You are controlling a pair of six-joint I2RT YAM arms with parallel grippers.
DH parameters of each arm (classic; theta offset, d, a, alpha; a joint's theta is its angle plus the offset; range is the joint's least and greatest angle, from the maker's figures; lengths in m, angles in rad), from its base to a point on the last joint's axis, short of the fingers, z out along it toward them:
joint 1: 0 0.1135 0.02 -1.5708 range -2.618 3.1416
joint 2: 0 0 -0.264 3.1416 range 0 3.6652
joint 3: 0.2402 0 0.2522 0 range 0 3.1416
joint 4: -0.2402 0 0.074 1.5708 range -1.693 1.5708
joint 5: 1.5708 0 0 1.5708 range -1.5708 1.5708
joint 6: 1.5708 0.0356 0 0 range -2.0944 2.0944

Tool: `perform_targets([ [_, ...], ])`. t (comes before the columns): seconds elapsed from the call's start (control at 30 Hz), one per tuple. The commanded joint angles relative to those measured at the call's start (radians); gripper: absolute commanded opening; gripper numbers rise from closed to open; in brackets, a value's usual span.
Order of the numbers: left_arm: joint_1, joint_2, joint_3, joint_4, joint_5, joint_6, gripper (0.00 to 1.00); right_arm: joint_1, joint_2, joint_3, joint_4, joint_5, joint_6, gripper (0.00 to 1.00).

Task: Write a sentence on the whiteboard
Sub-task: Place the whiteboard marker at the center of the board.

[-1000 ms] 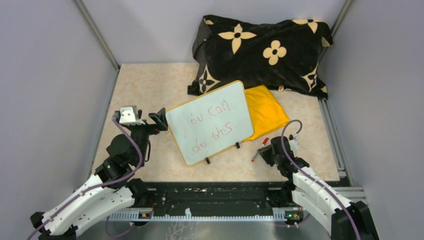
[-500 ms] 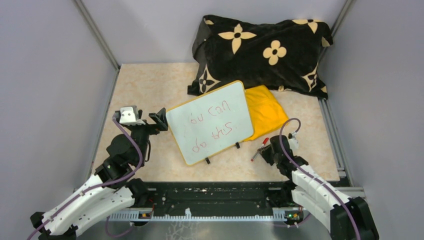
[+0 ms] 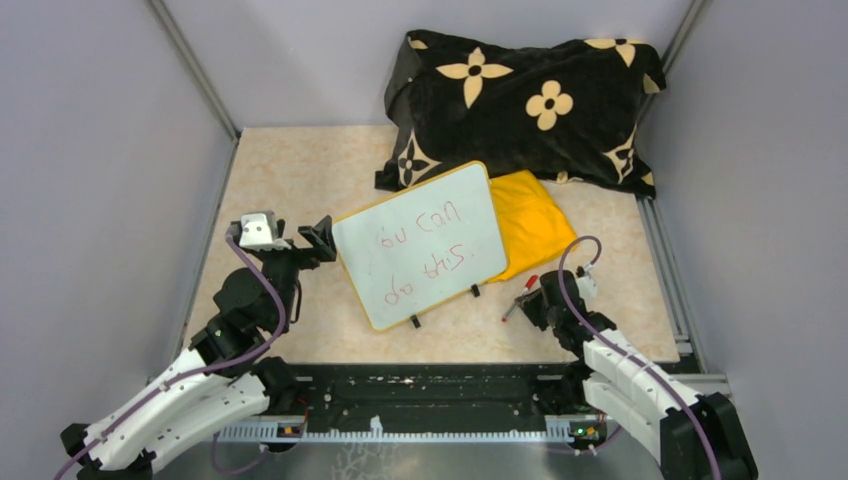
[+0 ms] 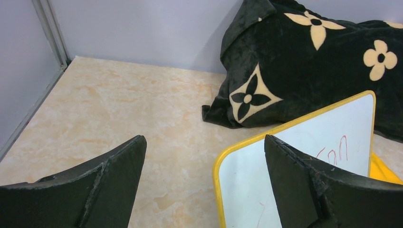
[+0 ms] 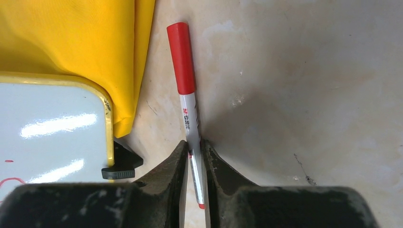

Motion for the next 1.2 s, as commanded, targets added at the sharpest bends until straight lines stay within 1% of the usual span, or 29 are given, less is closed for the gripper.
perform_targets([
  [0.0, 0.003, -0.004, -0.003, 0.021, 0.005, 0.005, 0.99, -0.009, 0.01, -0.007, -0.111, 0.04, -0.034, 0.18],
  [0.17, 0.003, -0.007, -0.004, 0.021, 0.005, 0.004, 0.99, -0.009, -0.011, 0.007, -0.134, 0.037, -0.032, 0.31],
  [0.37, 0.003, -0.012, -0.004, 0.02, 0.007, 0.002, 0.99, -0.01, -0.039, 0.021, -0.165, 0.039, -0.024, 0.35],
  [0.63, 0.003, -0.01, -0.005, 0.02, 0.011, 0.004, 0.99, -0.009, -0.092, 0.075, -0.232, 0.059, -0.043, 0.38],
  [1.17, 0.002, -0.01, -0.007, 0.019, 0.014, 0.0, 0.99, -0.009, -0.081, 0.045, -0.202, 0.046, -0.057, 0.38],
])
